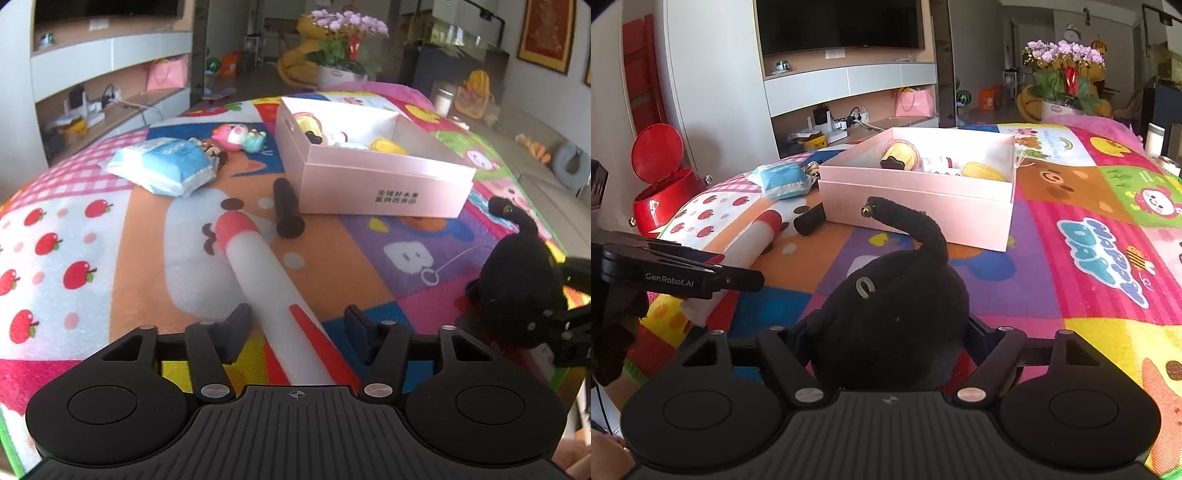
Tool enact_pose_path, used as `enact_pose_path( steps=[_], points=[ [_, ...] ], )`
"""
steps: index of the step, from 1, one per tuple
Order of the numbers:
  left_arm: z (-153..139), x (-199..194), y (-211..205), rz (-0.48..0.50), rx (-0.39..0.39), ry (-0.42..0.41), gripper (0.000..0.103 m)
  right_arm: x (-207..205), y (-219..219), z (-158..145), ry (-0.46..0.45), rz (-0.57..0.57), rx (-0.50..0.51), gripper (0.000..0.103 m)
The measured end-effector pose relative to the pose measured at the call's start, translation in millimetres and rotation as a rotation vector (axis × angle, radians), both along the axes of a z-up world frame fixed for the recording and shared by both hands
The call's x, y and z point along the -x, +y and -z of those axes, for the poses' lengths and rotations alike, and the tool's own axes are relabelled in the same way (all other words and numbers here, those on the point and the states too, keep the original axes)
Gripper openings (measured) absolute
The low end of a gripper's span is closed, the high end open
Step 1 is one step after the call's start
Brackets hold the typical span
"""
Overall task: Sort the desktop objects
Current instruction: 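Carry the rocket toy and plush cat into the pink box and open both tools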
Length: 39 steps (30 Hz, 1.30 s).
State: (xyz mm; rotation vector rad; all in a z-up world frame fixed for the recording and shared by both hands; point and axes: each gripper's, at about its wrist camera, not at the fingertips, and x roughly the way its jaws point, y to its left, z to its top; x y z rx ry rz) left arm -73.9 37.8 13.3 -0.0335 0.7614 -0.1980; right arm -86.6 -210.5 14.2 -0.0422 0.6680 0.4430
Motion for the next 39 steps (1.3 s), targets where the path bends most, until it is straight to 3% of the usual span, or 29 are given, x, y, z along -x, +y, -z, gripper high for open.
enact_pose_path(
  steps=[3, 9, 14, 18, 23, 27, 33, 34, 36, 39],
  points=[
    [-1.4, 7.5, 3.7, 0.002, 0.001, -0.009, 0.039, 4.1, -3.7, -2.0, -0.003, 0.004, 0.001, 0.077],
    [-15.0, 31.1, 9.3, 0.013, -0.041, -0.058, 0.036, 16.0, -17.4, -13.6, -0.035, 0.004, 0.02, 0.077],
    [-48.7, 45.9, 13.0, 0.027, 0.029, -0.161, 0.031, 22.6, -37.7, -41.9, -0.078, 0.025, -0.052, 0.077],
    [-80.6, 44.6, 5.0, 0.056, 0.021, -0.277, 0.031, 27.8, -48.1, -75.4, -0.173, 0.037, -0.13, 0.077],
    [-120.8, 26.3, -8.1, 0.094, -0.004, -0.417, 0.031, 28.7, -54.7, -114.9, -0.316, 0.061, -0.144, 0.077],
    [-141.9, -4.9, -22.8, 0.113, 0.021, -0.497, 0.031, 18.8, -58.3, -136.2, -0.386, 0.079, -0.122, 0.077],
    [-135.0, -84.4, -66.6, 0.14, 0.13, -0.452, 0.032, 4.3, -68.4, -147.4, -0.408, 0.134, -0.138, 0.077],
    [-130.8, -101.2, -76.3, 0.147, 0.157, -0.43, 0.033, 2.4, -69.9, -147.3, -0.41, 0.142, -0.132, 0.077],
    [-121.0, -125.0, -88.8, 0.182, 0.2, -0.372, 0.065, -2.9, -72.3, -145.5, -0.404, 0.16, -0.119, 0.077],
    [-108.3, -134.3, -91.7, 0.2, 0.231, -0.321, 0.082, -8.2, -81.5, -140.9, -0.383, 0.19, -0.102, 0.077]
  ],
)
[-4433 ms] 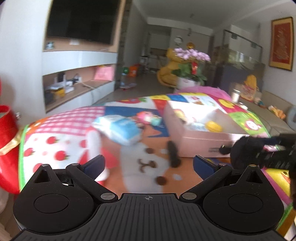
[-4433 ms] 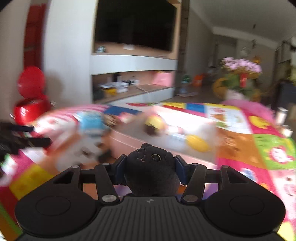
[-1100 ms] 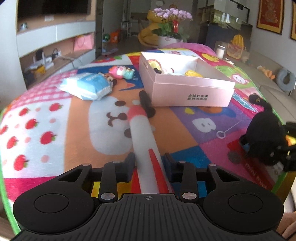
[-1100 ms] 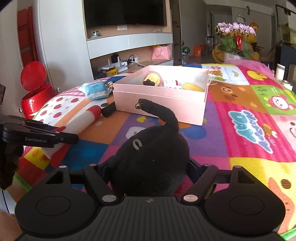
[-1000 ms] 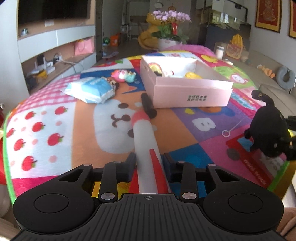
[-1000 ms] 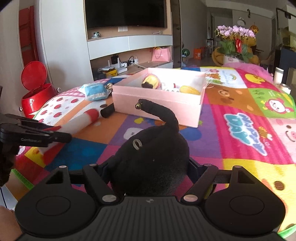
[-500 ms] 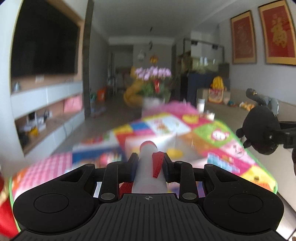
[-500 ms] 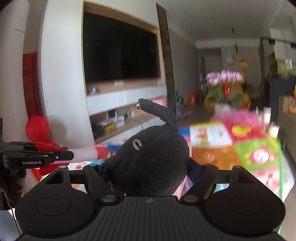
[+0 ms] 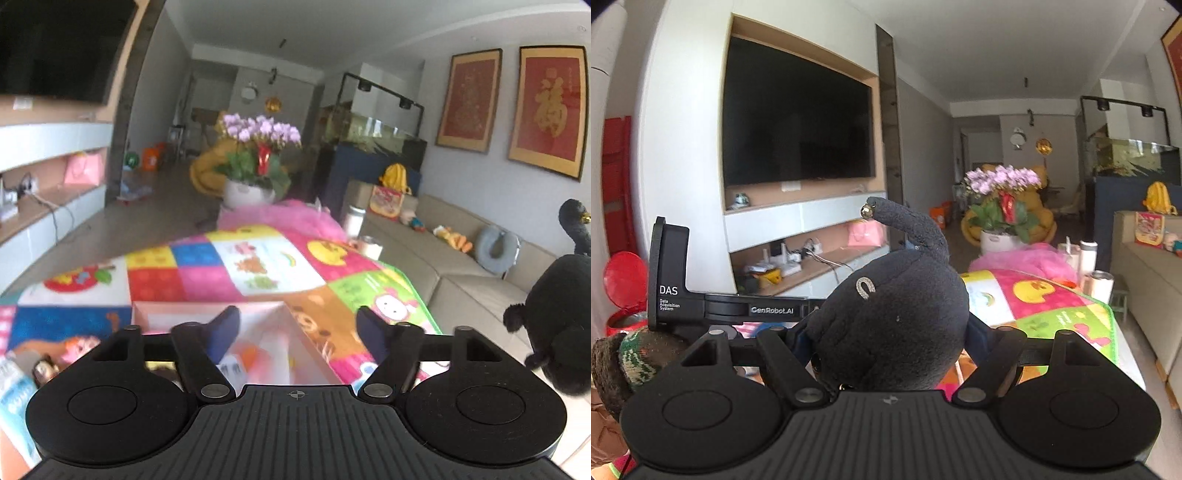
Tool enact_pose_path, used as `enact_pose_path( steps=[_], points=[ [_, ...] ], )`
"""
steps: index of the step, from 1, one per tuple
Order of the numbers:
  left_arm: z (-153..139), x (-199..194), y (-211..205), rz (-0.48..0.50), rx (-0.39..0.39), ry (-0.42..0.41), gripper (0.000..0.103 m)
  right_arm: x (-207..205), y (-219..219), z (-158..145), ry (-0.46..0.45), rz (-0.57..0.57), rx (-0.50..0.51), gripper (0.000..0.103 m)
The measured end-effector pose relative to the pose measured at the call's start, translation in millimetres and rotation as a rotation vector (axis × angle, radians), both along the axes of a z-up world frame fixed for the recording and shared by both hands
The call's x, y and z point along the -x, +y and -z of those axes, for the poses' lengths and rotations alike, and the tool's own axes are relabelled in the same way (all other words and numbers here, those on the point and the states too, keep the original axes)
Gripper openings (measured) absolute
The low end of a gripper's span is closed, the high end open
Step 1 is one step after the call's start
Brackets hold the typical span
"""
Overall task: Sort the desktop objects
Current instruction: 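Carry the rocket toy and plush cat into the pink box and open both tools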
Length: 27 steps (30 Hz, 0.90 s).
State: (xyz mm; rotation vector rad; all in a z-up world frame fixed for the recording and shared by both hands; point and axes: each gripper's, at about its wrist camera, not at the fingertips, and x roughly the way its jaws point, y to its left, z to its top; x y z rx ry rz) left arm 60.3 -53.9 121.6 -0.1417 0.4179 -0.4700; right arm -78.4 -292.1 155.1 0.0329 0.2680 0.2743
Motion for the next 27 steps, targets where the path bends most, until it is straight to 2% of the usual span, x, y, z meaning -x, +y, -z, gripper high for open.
enact_pose_path(
  steps=[3, 8, 16, 21, 23, 25, 27],
  points=[
    [8.4, 14.2, 19.8, -0.062, -0.017, -0.007, 0.094, -5.7, -9.2, 6.0, 0.027, 0.03, 0.004, 0.077],
    [28.8, 47.9, 55.1, -0.153, -0.093, 0.001, 0.096, -25.6, -6.5, 13.5, 0.079, 0.032, -0.005, 0.077],
    [63.8, 96.0, 83.8, -0.169, -0.123, 0.053, 0.098, -81.3, 32.7, 12.5, 0.199, -0.083, -0.055, 0.077],
    [76.1, 101.6, 97.8, -0.181, -0.097, 0.085, 0.1, -133.2, 64.2, 17.1, 0.295, -0.098, -0.062, 0.078],
    [79.6, 101.3, 102.3, -0.196, -0.096, 0.098, 0.1, -150.8, 76.3, 26.6, 0.34, -0.084, -0.038, 0.081],
    [84.1, 101.8, 106.5, -0.206, -0.103, 0.11, 0.101, -156.2, 82.9, 38.2, 0.379, -0.07, -0.024, 0.085],
    [89.5, 101.8, 108.1, -0.204, -0.114, 0.125, 0.102, -152.2, 85.1, 42.8, 0.377, -0.079, -0.03, 0.086]
  ],
)
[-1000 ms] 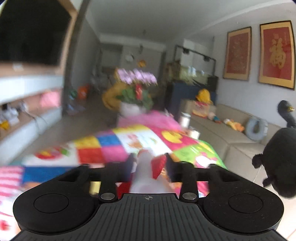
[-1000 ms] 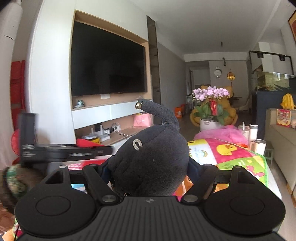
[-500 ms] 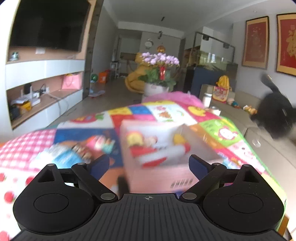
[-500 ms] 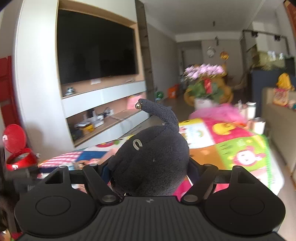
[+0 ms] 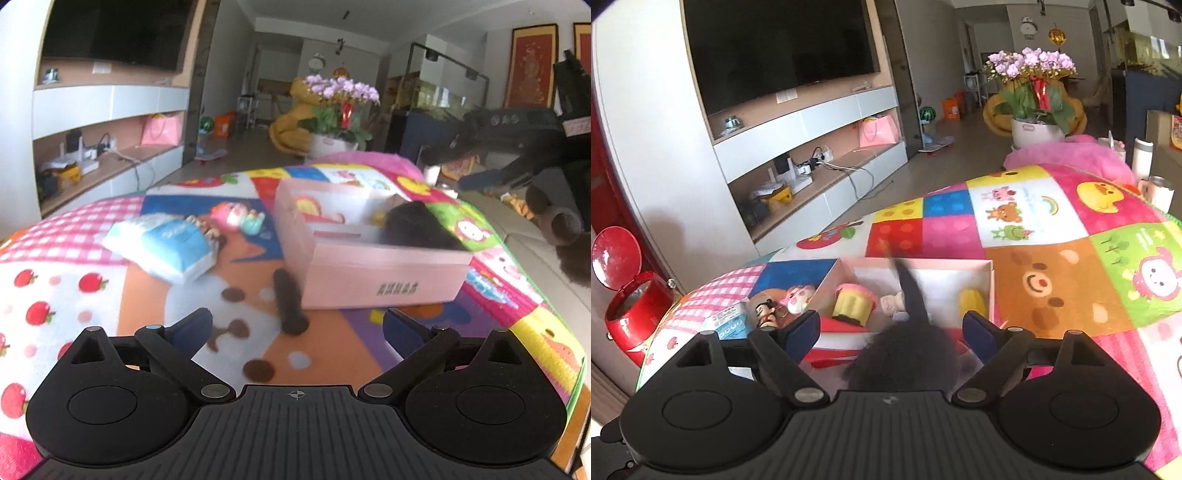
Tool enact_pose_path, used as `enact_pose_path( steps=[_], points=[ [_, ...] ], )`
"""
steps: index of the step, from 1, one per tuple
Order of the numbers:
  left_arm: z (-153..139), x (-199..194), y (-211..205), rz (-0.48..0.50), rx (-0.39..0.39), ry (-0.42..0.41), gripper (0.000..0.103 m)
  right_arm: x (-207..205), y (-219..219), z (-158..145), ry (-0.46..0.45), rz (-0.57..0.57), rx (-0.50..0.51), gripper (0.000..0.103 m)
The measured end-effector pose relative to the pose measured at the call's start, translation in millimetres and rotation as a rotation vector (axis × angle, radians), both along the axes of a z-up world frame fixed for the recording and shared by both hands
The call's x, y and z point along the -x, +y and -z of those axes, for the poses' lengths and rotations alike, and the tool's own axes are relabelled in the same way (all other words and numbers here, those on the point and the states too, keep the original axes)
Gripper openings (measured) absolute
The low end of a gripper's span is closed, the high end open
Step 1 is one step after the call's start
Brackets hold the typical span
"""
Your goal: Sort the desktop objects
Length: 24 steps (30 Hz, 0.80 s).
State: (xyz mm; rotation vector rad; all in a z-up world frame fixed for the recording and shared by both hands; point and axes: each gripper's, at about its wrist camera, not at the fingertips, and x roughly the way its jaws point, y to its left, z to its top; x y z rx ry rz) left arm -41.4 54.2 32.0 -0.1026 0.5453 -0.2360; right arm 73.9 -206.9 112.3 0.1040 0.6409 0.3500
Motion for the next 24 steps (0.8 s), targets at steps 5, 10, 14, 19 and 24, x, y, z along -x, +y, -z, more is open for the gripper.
enact_pose_path(
  steps=[5, 10, 14, 19, 24],
  points=[
    [10.5, -2.8, 0.4, 0.001, 0.01, 0.029, 0.102, 4.1, -0.8, -1.0, -0.044, 0.025, 0.034, 0.088],
    [12.0, 0.3, -0.5, -0.006, 0.013, 0.025, 0.102, 3.4, 11.4, 2.2, -0.072, 0.003, 0.122, 0.062],
    [14.2, -1.2, -0.7, -0.017, 0.011, 0.035, 0.102, -20.5, 29.7, 2.7, -0.066, -0.014, 0.118, 0.055],
    [15.5, 1.9, -1.0, -0.034, 0.01, 0.025, 0.102, -100.5, 62.6, 19.1, -0.052, 0.068, 0.21, 0.047],
    [15.6, 3.5, 4.3, -0.028, 0.05, 0.023, 0.102, -145.0, 70.1, 44.7, 0.115, 0.055, 0.15, 0.04]
  ],
)
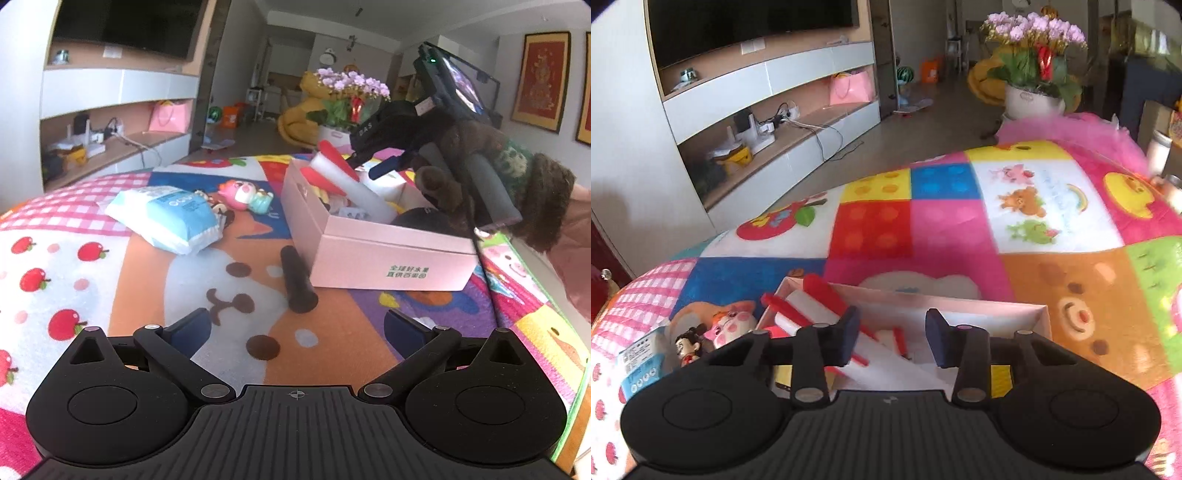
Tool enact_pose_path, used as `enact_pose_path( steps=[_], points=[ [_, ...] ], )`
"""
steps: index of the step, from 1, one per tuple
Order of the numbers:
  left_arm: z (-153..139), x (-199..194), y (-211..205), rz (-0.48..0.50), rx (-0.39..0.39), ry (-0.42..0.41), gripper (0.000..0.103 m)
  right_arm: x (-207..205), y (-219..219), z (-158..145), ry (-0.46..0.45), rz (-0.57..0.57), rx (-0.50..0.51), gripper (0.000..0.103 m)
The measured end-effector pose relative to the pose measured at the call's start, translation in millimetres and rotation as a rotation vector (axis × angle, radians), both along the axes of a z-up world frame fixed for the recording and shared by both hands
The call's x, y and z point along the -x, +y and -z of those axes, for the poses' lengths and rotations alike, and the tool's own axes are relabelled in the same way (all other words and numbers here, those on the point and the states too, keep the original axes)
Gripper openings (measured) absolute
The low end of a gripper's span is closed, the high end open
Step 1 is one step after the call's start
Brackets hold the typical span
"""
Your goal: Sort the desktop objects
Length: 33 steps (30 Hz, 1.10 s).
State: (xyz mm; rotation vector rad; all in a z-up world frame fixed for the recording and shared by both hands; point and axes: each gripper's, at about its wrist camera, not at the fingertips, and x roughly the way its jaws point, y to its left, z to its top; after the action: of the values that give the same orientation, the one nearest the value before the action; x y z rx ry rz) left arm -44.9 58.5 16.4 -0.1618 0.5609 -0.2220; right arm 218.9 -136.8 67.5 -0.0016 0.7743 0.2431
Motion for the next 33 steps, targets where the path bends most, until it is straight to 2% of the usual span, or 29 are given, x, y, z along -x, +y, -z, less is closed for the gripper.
enact_pose_path(
  steps=[4, 6, 8, 10, 15, 18, 20, 21, 23, 24, 26, 29, 33],
  points=[
    [1.0, -2.1, 3.5, -0.003, 0.033, 0.007, 0.103, 28.1, -2.0, -9.4, 0.013, -0.143, 0.031, 0.04],
    [1.5, -2.4, 3.5, 0.0, 0.039, 0.007, 0.103, 44.2, -4.3, -10.8, 0.068, -0.213, 0.041, 0.04],
    [1.5, -1.8, 3.1, 0.004, 0.038, 0.006, 0.103, 59.3, -2.5, -5.1, 0.108, -0.244, 0.088, 0.04],
    [1.2, -0.7, 2.7, 0.003, 0.035, 0.002, 0.103, 73.3, -1.0, -3.6, 0.096, -0.26, 0.124, 0.04],
    [0.9, 1.2, 0.7, -0.003, 0.02, -0.001, 0.103, 84.7, -6.9, -21.8, 0.035, -0.23, 0.021, 0.04],
    [1.8, -1.3, -2.6, -0.009, 0.003, 0.012, 0.103, 79.9, 2.2, -33.0, -0.083, -0.199, 0.038, 0.041],
    [1.8, -0.6, -3.3, -0.009, -0.005, 0.01, 0.103, 64.2, 10.5, -31.9, -0.113, -0.162, 0.047, 0.041],
    [1.5, 0.6, -3.2, -0.011, -0.008, 0.008, 0.103, 52.8, 13.3, -27.6, -0.106, -0.137, 0.052, 0.041],
    [1.6, 2.1, -2.0, -0.016, -0.01, 0.008, 0.103, 31.6, 16.6, -12.4, -0.022, -0.11, 0.057, 0.041],
    [1.7, 2.3, -1.2, -0.015, -0.006, 0.007, 0.103, 27.1, 16.5, -3.8, 0.041, -0.126, 0.05, 0.041],
    [2.7, 0.3, 0.0, -0.012, 0.006, 0.016, 0.103, 35.3, 17.1, 7.5, 0.111, -0.191, 0.062, 0.04],
    [4.4, -4.3, 0.0, -0.014, 0.011, 0.043, 0.103, 61.1, 14.8, 6.5, 0.054, -0.231, 0.153, 0.04],
    [4.8, -3.9, 0.2, -0.021, 0.01, 0.032, 0.103, 76.3, -11.6, -23.4, -0.021, -0.138, 0.06, 0.045]
  ],
)
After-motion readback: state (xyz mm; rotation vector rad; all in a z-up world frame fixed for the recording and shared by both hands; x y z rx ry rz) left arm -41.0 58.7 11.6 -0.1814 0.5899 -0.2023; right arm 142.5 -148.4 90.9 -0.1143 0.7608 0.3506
